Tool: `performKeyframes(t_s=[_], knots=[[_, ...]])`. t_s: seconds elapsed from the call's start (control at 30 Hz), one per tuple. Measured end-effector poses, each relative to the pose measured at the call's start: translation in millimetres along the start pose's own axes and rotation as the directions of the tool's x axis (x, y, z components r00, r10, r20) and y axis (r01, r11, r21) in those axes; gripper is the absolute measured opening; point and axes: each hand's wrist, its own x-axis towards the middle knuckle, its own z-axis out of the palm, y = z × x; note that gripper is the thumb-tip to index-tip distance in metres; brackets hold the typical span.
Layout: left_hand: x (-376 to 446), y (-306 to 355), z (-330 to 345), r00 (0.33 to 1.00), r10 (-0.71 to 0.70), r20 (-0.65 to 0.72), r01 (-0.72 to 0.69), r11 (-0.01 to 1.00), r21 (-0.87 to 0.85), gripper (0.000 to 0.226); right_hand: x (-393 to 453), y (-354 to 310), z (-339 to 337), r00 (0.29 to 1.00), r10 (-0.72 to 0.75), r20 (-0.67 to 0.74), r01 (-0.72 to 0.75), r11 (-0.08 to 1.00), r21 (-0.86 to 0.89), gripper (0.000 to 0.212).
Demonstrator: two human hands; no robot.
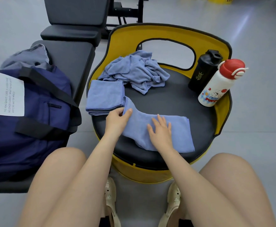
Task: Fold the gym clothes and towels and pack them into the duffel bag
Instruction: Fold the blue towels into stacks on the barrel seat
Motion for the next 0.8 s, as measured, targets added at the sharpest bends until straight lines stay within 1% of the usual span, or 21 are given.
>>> performKeyframes(t_s=[0.03, 0.07, 0.1, 0.13, 0.17, 0.2, 0.23, 0.3, 0.33, 0.37, 0.4, 0.43, 0.47, 0.5, 0.53, 0.57, 0.6, 0.63, 0.73, 0.8], knots=[[-1.5, 1.2, 3.4, 1.0, 0.016, 0.008, -0.016, 1.0, 0.007, 0.041, -1.1, -6.7, -5.7, 0.998, 0.01, -0.055, 0.0, 0.982, 0.19, 0.041], [-3.8, 3.0, 7.4, 0.999, 0.039, 0.02, -0.039, 0.999, 0.014, 0.038, -2.0, -14.8, -12.7, 0.997, 0.053, -0.061, -0.027, 0.93, 0.367, 0.035], [-6.4, 4.6, 11.9, 0.997, 0.059, 0.047, -0.06, 0.998, 0.018, 0.029, -2.8, -23.1, -20.7, 0.995, 0.1, -0.008, -0.081, 0.848, 0.524, 0.032], [-8.9, 6.7, 16.6, 0.994, 0.07, 0.083, -0.071, 0.997, 0.016, 0.017, -3.0, -29.8, -28.4, 0.988, 0.134, 0.072, -0.148, 0.753, 0.641, 0.034], [-11.5, 8.2, 21.7, 0.991, 0.072, 0.115, -0.072, 0.997, 0.001, 0.013, -3.3, -34.3, -36.2, 0.976, 0.153, 0.153, -0.216, 0.664, 0.716, 0.035], [-13.6, 9.2, 26.9, 0.988, 0.054, 0.147, -0.05, 0.998, -0.033, 0.016, -3.6, -36.5, -42.7, 0.963, 0.164, 0.213, -0.269, 0.599, 0.754, 0.037], [-15.2, 11.0, 31.6, 0.984, 0.012, 0.179, 0.001, 0.997, -0.073, 0.018, -3.5, -35.8, -46.8, 0.953, 0.169, 0.251, -0.302, 0.581, 0.756, 0.038], [-17.8, 14.7, 38.2, 0.965, -0.107, 0.24, 0.141, 0.982, -0.128, 0.021, -3.8, -29.2, -49.6, 0.941, 0.188, 0.28, -0.334, 0.633, 0.698, 0.038], [-18.0, 14.4, 40.3, 0.955, -0.138, 0.261, 0.178, 0.975, -0.135, 0.024, -4.1, -24.2, -48.7, 0.939, 0.2, 0.279, -0.34, 0.659, 0.671, 0.036], [-19.7, 12.8, 41.6, 0.952, -0.131, 0.277, 0.172, 0.977, -0.129, 0.028, -4.3, -18.7, -47.4, 0.94, 0.207, 0.272, -0.339, 0.671, 0.66, 0.033], [-23.1, 10.1, 41.6, 0.954, -0.089, 0.286, 0.126, 0.985, -0.115, 0.031, -3.9, -13.3, -46.1, 0.943, 0.21, 0.256, -0.33, 0.679, 0.656, 0.03], [-27.1, 5.3, 40.7, 0.957, -0.015, 0.289, 0.039, 0.996, -0.075, 0.034, -3.8, -8.8, -46.7, 0.948, 0.214, 0.235, -0.317, 0.692, 0.648, 0.026], [-31.2, -1.0, 39.4, 0.952, 0.076, 0.296, -0.087, 0.996, 0.023, 0.042, -3.4, -4.3, -48.1, 0.951, 0.225, 0.211, -0.308, 0.704, 0.64, 0.02], [-35.2, -8.9, 38.4, 0.93, 0.162, 0.329, -0.229, 0.957, 0.178, 0.055, -3.4, -0.5, -51.0, 0.953, 0.236, 0.189, -0.302, 0.706, 0.64, 0.019], [-39.1, -16.5, 38.6, 0.898, 0.22, 0.382, -0.355, 0.874, 0.331, 0.069, -3.2, 3.2, -54.3, 0.952, 0.254, 0.17, -0.302, 0.703, 0.644, 0.021], [-42.2, -23.6, 39.7, 0.867, 0.256, 0.427, -0.446, 0.78, 0.438, 0.077, -4.0, 6.6, -58.6, 0.952, 0.265, 0.152, -0.298, 0.698, 0.651, 0.02], [-43.4, -29.6, 41.4, 0.851, 0.263, 0.454, -0.489, 0.711, 0.505, 0.08, -4.7, 10.7, -62.5, 0.954, 0.267, 0.135, -0.287, 0.695, 0.659, 0.017], [-43.8, -33.5, 43.1, 0.849, 0.252, 0.464, -0.499, 0.67, 0.55, 0.078, -6.4, 14.6, -65.9, 0.955, 0.269, 0.123, -0.281, 0.696, 0.661, 0.016], [-45.3, -35.9, 49.4, 0.848, 0.191, 0.495, -0.504, 0.58, 0.639, 0.07, -9.5, 29.0, -70.5, 0.95, 0.304, 0.068, -0.277, 0.727, 0.628, 0.023], [-48.3, -33.8, 55.8, 0.837, 0.17, 0.521, -0.517, 0.56, 0.647, 0.068, -12.4, 38.0, -72.6, 0.947, 0.319, 0.039, -0.283, 0.77, 0.572, 0.017]])
